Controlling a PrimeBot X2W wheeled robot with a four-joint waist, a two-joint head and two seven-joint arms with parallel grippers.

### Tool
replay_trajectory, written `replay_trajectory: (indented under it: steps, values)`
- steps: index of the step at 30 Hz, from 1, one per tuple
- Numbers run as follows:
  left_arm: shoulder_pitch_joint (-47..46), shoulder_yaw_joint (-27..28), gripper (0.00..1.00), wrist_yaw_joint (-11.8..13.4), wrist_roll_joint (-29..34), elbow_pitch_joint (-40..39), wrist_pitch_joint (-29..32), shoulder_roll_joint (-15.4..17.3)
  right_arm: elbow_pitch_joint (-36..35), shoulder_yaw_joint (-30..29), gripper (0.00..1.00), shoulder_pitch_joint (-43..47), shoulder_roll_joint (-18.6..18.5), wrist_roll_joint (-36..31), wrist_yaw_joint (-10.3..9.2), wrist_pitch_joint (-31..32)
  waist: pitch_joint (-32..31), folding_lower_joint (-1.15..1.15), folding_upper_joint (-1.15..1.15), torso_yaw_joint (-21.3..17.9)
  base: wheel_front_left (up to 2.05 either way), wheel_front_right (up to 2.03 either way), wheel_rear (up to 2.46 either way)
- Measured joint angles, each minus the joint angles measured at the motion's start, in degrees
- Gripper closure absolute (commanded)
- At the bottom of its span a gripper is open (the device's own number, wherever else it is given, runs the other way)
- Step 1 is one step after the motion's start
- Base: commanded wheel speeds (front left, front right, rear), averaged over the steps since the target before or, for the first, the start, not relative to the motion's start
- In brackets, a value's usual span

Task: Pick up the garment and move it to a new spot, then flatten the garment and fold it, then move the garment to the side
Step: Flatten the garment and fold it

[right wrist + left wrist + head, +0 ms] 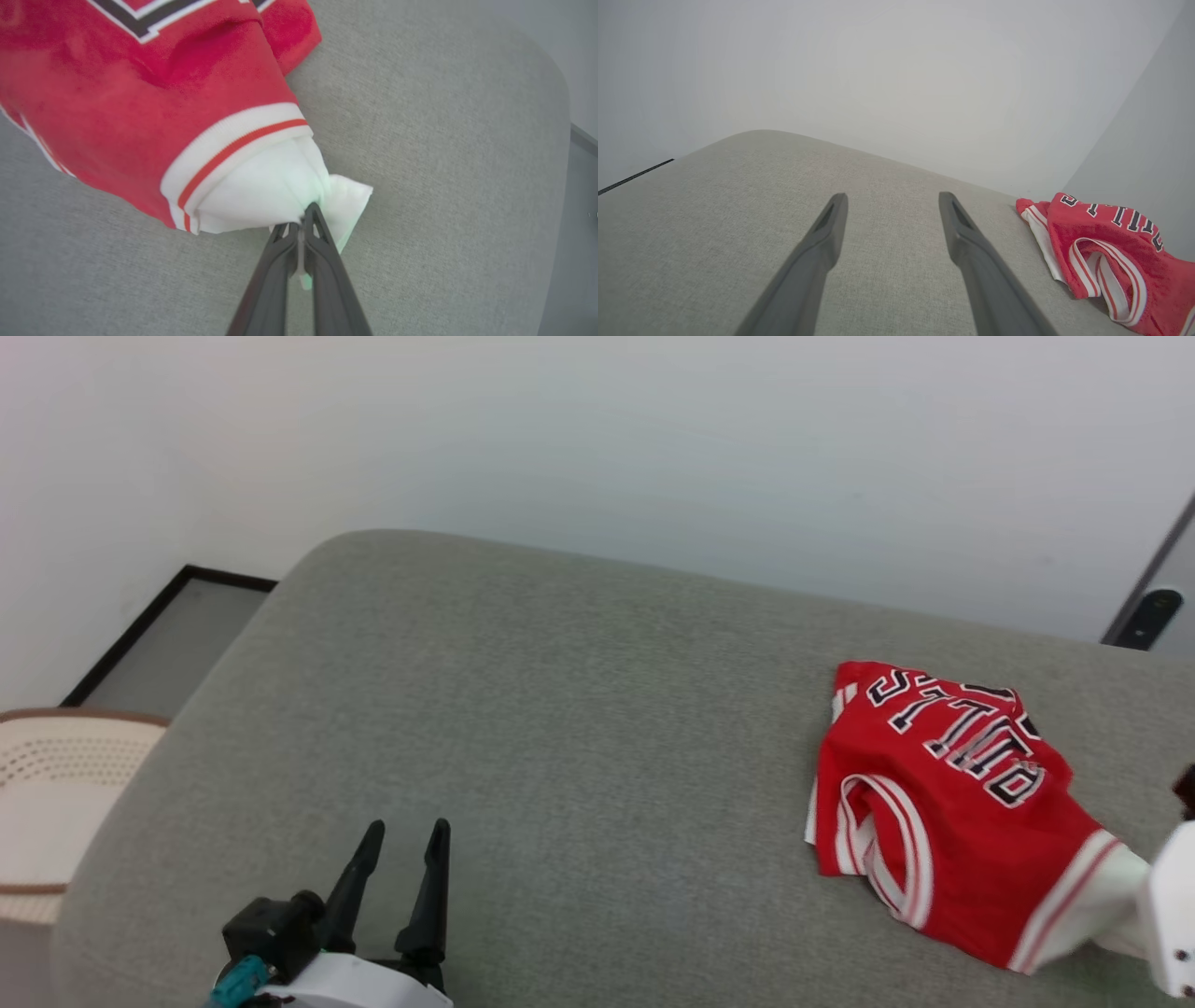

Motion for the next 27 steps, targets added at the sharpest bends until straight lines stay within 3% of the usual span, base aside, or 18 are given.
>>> replay_trajectory:
  steps: [10,18,27]
  values:
    - [-0.4,-1.2,0.00,0.0,-0.1,0.4,0.0,-0.2,-1.9,-11.1,1.00,7.7,-4.0,-1.8,0.00,3.7,1.0,0.00,0.00,-3.5,0.00,0.00,0.00]
    - [-1.8,-2.7,0.00,0.0,-0.6,1.0,0.0,0.3,3.2,-15.1,1.00,8.3,-1.5,-5.7,0.00,2.9,2.4,0.00,0.00,-3.5,0.00,0.00,0.00]
    - [-3.0,-4.7,0.00,0.0,-1.6,2.7,0.0,1.3,14.7,-16.6,1.00,3.9,1.7,-8.7,0.00,-0.8,3.0,0.00,0.00,-1.9,0.00,0.00,0.00]
